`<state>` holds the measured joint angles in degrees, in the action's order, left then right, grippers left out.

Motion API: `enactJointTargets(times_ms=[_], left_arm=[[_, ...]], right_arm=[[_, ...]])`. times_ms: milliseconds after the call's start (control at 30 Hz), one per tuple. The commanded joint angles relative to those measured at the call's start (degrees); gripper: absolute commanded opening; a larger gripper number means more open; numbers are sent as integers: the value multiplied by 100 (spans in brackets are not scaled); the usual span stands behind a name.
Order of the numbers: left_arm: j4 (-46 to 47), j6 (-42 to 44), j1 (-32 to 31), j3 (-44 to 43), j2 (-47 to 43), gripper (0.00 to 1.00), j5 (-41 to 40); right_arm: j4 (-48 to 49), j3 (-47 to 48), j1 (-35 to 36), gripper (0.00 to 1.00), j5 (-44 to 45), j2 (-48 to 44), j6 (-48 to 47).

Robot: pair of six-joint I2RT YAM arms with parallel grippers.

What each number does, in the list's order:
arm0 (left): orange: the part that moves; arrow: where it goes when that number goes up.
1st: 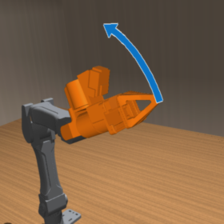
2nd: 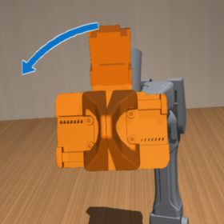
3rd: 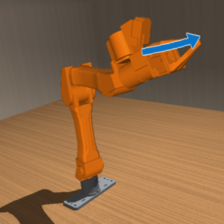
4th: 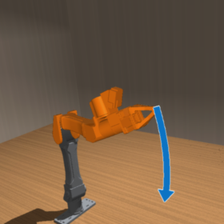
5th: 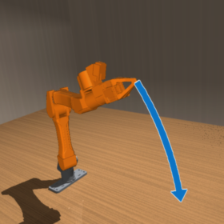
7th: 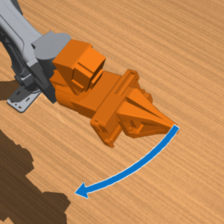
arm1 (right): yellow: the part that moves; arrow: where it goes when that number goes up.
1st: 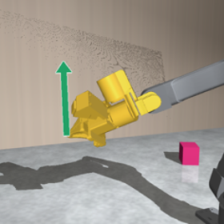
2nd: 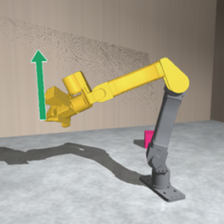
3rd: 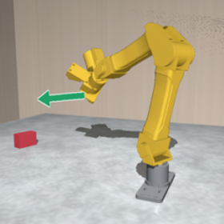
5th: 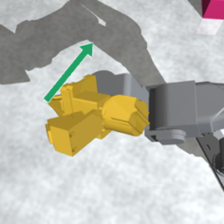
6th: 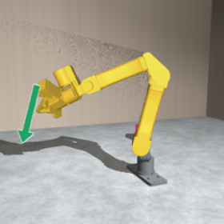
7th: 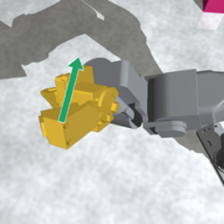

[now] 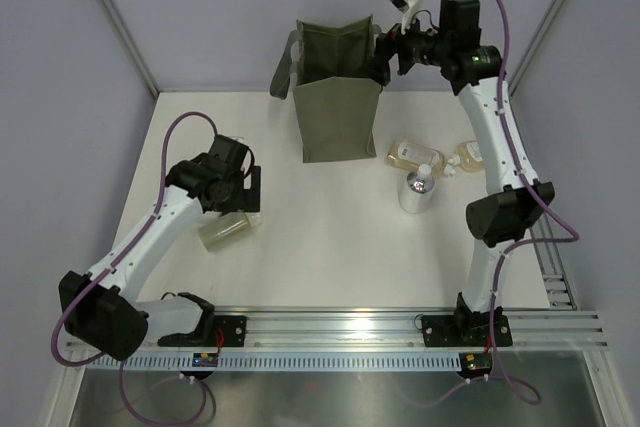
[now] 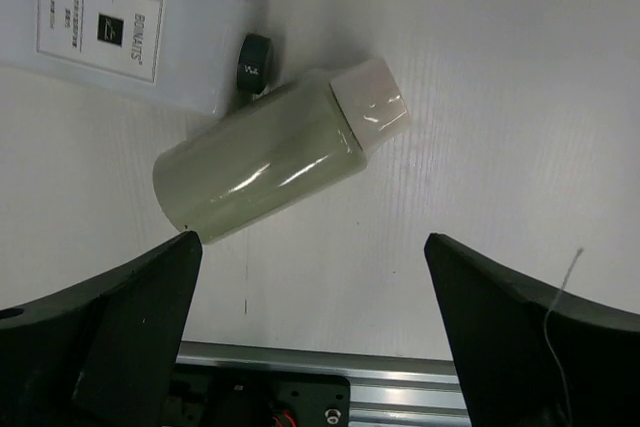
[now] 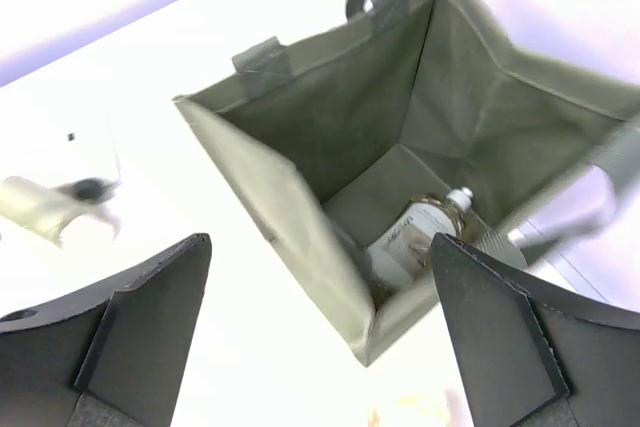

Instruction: Place the personal care products into the canvas bag

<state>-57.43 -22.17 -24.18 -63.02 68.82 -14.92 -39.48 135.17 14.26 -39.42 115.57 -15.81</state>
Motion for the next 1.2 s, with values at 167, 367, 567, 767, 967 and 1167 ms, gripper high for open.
enactJointTargets(times_ms=[167,367,567,767,967,1167], left_arm=[[65,1924,-78,-167,685,99,93],[302,3295,-78,141,1116,99,295],[539,3781,-42,413,1940,99,709],[882,3957,45,370,2820,99,491],[962,3853,37,194,3480,77,507],[786,3018,19,-51,3358,12,533]], right_arm=[[-315,-2089,-600,99,-1182,-2596,-256],[308,-4629,-697,99,-1375,-4215,77],[1239,-6581,-802,99,-1743,-5307,772],[1372,-7477,-899,99,-1955,-5817,641],[1830,-8015,-1013,100,-2237,-5993,817],[1892,-8129,-1145,99,-2246,-6072,825]])
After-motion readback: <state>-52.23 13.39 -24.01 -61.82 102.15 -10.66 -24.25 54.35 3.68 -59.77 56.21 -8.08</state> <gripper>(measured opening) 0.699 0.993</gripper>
